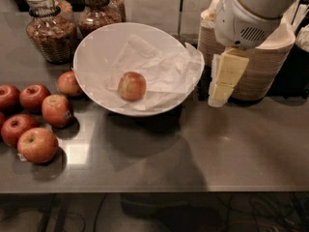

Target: Pick apple from white bowl

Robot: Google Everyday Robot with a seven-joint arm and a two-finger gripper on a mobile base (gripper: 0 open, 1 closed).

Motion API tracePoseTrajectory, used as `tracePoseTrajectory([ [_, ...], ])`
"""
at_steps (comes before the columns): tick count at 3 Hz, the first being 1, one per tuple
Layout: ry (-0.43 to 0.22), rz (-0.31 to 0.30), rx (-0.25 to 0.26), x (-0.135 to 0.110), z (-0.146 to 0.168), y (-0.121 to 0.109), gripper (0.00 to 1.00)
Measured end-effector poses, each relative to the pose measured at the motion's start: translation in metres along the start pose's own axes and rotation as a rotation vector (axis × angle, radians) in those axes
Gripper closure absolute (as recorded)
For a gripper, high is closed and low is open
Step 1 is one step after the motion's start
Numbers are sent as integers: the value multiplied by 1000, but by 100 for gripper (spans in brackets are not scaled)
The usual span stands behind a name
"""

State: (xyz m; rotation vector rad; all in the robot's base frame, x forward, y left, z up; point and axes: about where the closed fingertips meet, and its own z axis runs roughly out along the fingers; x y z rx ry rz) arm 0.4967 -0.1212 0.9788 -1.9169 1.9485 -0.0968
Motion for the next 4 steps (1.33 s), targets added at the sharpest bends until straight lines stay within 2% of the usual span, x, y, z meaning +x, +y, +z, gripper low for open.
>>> tracePoseTrajectory([
  [1,-90,-15,30,-21,-12,-26,0],
  [2,-91,-15,31,-21,-12,-26,0],
  [3,-173,22,49,-29,-6,-43,0],
  [4,-292,52,38,-57,4,-73,0],
])
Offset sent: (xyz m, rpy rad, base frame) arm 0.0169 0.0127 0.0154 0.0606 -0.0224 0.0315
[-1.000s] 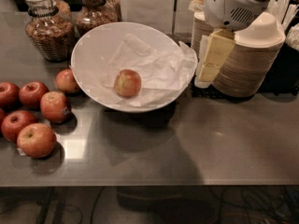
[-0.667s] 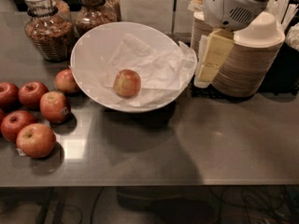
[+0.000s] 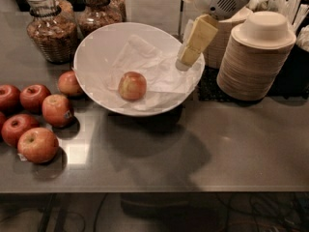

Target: Pick apple from white bowl

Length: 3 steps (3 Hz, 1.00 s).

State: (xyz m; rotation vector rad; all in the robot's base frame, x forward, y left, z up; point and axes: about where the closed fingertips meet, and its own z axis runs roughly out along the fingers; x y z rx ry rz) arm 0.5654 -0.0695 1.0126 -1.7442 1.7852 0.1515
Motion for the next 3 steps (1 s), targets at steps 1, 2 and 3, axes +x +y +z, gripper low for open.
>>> tracePoseTrajectory([
  [1,-79,37,-41,-21,17,-21,0],
  [2,-131,68,-69,-31,26,-28,0],
  [3,-178,120,-114,-20,34,-10,0],
])
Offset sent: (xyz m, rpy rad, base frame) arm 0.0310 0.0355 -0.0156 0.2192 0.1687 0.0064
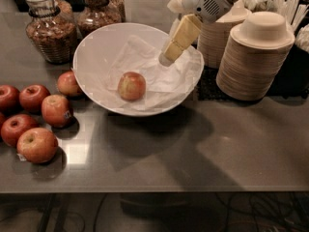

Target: Pick apple from white bowl

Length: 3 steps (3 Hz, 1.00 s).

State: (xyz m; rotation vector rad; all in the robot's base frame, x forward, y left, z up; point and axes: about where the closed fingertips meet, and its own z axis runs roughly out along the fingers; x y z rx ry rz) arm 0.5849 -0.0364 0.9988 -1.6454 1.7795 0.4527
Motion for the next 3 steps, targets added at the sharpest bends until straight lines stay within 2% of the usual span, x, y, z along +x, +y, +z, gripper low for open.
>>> tracePoseTrajectory([
  [1,-6,-30,-29,30,36,26,0],
  [3,5,-44,-23,32,39,20,0],
])
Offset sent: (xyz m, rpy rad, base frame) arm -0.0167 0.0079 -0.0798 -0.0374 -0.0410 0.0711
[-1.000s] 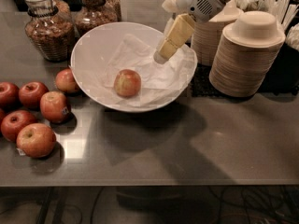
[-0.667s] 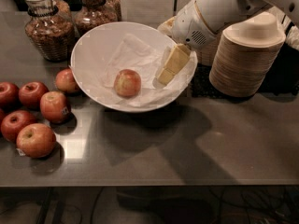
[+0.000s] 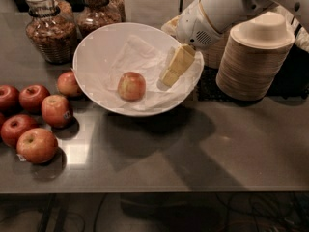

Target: Pick apple from white bowl

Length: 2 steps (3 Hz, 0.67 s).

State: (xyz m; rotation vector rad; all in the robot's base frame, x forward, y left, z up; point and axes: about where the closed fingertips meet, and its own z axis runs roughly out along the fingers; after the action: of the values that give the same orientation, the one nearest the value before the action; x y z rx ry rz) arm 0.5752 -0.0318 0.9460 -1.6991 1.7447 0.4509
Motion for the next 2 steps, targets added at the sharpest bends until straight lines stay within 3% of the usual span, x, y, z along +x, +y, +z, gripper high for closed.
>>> tracePoseTrajectory([
  [2,21,-59,-24,0,30,-17,0],
])
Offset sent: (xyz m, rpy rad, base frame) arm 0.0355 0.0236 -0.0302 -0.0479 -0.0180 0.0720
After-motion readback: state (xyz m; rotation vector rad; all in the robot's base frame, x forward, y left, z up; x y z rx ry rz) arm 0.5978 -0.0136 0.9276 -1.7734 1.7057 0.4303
